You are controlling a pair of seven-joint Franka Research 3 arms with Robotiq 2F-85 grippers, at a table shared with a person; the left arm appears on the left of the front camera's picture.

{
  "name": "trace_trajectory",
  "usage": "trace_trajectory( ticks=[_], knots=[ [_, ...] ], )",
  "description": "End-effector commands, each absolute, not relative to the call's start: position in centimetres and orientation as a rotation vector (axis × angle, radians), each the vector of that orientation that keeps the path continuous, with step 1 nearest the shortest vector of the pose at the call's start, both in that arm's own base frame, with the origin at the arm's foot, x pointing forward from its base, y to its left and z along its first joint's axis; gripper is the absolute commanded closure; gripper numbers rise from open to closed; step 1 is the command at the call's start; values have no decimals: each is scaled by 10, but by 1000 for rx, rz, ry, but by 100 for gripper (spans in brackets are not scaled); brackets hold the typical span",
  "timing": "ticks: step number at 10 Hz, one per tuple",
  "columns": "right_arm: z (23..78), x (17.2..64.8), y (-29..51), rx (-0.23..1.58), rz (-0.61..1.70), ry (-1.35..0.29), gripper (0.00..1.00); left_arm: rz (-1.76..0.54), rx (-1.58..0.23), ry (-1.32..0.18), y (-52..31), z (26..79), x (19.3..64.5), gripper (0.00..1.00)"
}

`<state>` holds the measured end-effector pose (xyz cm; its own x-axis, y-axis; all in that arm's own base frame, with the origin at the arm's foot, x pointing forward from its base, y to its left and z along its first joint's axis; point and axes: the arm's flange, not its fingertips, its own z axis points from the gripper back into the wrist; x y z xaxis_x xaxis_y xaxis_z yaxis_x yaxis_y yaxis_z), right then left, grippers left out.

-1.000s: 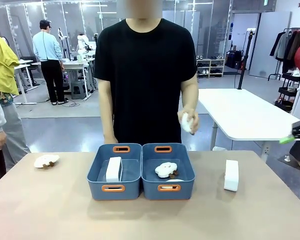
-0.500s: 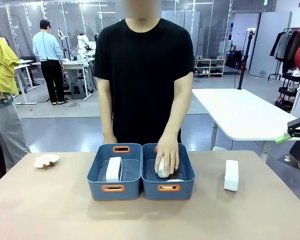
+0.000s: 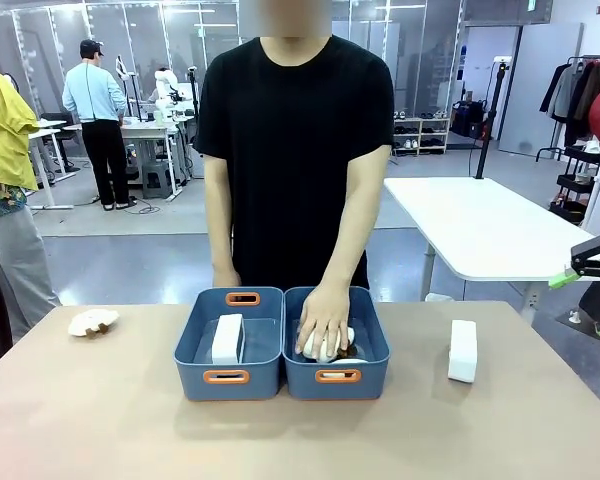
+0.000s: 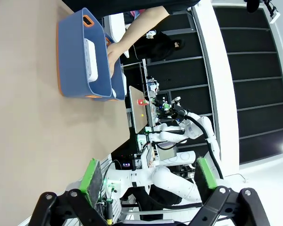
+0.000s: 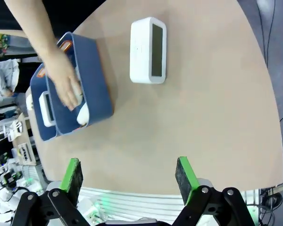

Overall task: Sort the digital clocks into the basket.
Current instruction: Pick up the Digital clock from the table and place it into the empty Plastic storage basket.

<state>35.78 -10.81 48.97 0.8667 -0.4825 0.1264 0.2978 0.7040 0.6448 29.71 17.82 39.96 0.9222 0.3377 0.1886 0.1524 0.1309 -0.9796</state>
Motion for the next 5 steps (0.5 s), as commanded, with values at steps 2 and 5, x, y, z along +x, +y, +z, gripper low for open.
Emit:
trace_trajectory(
  ticks=[2,5],
  knots=[
    [451,431,-70,464,-452,-218,0,152,-1465,-406,176,405,296,0],
    [408,483,-34,313,-456,-227,0,152,-1465,-406,176,405,296,0]
  ],
)
